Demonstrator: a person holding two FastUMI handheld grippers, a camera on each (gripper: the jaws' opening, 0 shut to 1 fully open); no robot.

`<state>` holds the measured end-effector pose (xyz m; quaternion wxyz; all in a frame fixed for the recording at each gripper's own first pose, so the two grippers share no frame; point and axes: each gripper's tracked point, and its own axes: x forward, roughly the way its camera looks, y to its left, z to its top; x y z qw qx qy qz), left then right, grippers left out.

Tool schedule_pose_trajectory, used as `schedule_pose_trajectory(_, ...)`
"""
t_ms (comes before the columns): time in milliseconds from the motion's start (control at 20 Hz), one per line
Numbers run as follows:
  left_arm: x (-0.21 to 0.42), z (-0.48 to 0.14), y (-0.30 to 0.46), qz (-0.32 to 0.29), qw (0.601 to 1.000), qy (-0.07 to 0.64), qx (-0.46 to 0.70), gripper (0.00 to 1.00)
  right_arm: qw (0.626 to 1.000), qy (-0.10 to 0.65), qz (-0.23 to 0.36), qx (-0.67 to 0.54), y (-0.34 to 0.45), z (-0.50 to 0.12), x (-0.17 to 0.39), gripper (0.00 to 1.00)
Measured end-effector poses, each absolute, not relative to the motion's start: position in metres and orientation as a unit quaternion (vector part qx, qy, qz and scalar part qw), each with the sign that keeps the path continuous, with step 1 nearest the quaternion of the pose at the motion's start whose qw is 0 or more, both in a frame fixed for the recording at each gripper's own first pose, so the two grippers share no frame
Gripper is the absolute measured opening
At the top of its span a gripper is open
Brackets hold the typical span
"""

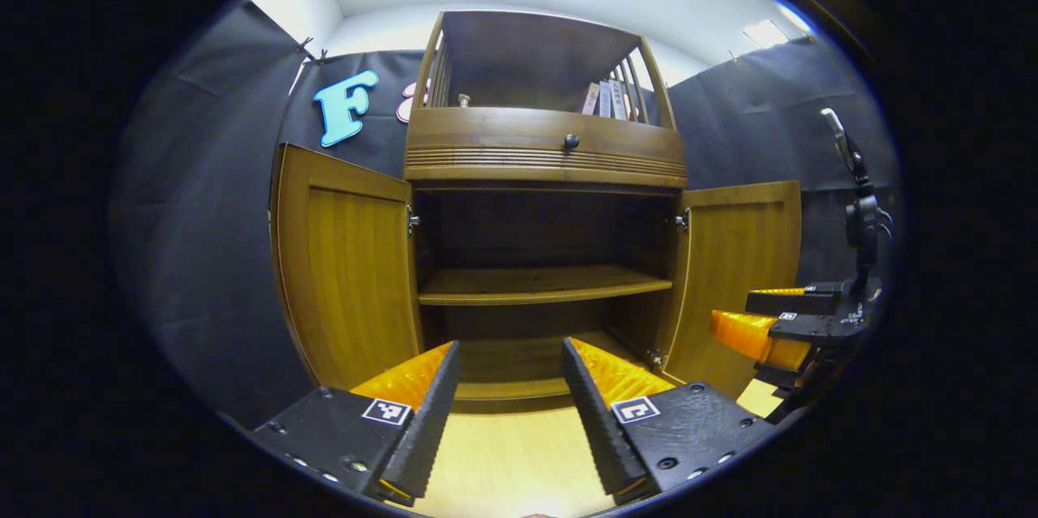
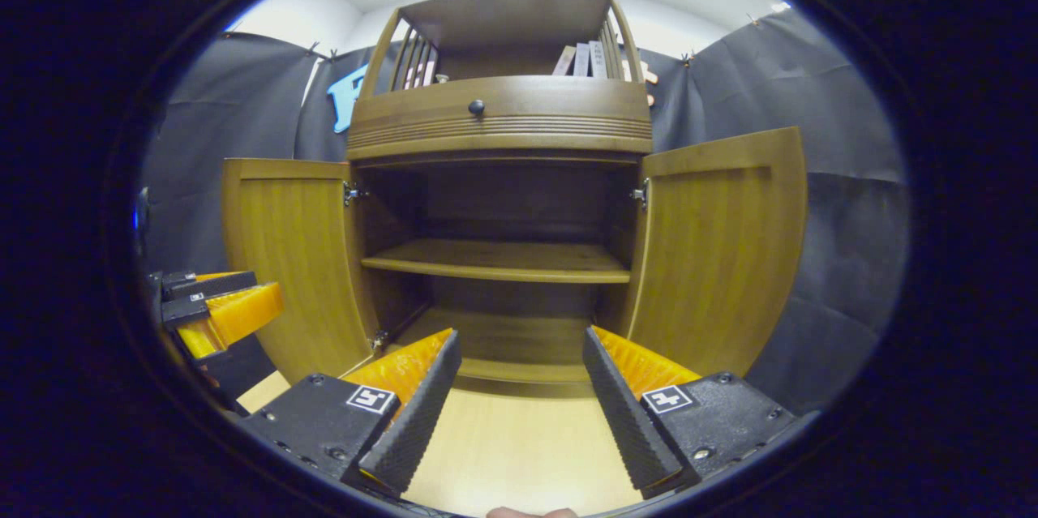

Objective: Open the right door of the double-door shoe cabinet with the right hand, and open the left door with the left hand.

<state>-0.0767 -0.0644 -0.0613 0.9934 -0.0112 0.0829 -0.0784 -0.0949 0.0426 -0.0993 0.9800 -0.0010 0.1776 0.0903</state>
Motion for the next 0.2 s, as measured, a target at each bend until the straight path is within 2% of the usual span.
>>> schedule_pose_trajectory(50,-0.081,-0.059,-0.067,-0.071,0.994,0.084,-0.017,0.85,0.981,0.172,0.094,0.000,0.040,-0.093,-0.096,0.96)
schedule_pose_trajectory(100,-0.085,-0.056,-0.069,-0.066,0.994,0.085,-0.021,0.91,0.981,0.165,0.097,0.002,0.037,-0.088,-0.097,0.97)
schedule_pose_trajectory(200,-0.093,-0.050,-0.072,-0.056,0.995,0.083,-0.022,0.95,0.983,0.151,0.105,0.005,0.029,-0.075,-0.104,0.97)
